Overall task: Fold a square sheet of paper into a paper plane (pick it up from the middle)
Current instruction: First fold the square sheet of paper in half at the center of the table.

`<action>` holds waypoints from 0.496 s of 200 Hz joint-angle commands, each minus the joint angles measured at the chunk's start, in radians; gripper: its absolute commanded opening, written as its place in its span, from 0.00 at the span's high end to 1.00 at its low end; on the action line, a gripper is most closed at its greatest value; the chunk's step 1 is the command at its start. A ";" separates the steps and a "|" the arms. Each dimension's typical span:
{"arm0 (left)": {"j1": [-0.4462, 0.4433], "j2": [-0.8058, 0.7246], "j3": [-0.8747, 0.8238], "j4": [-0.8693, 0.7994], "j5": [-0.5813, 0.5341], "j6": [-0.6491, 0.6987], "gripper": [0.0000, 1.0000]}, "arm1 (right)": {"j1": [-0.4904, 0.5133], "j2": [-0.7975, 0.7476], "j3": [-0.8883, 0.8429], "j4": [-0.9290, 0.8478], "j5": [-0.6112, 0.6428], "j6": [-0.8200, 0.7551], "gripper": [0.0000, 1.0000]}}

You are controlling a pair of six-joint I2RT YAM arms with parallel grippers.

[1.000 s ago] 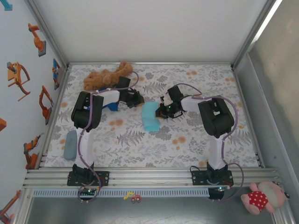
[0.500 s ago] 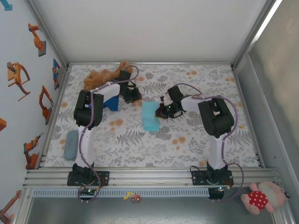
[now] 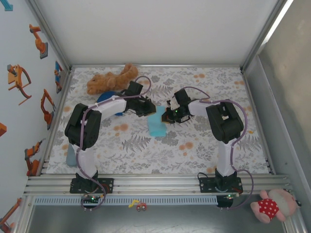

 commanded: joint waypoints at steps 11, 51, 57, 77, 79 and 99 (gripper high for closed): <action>0.009 0.035 -0.025 0.025 0.059 -0.048 0.86 | -0.014 0.154 -0.080 -0.193 0.305 -0.016 1.00; 0.000 0.080 -0.023 0.023 0.068 -0.049 0.86 | -0.014 0.157 -0.080 -0.193 0.306 -0.010 1.00; -0.001 0.086 -0.024 0.022 0.068 -0.048 0.86 | -0.014 0.158 -0.080 -0.193 0.307 -0.009 1.00; 0.000 0.101 -0.031 0.019 0.070 -0.048 0.86 | -0.013 0.159 -0.081 -0.194 0.309 -0.008 1.00; 0.001 0.102 -0.033 0.019 0.070 -0.046 0.86 | -0.013 0.159 -0.081 -0.194 0.310 -0.007 1.00; 0.000 0.102 -0.047 0.005 0.069 -0.028 0.86 | -0.013 0.161 -0.082 -0.194 0.312 -0.004 1.00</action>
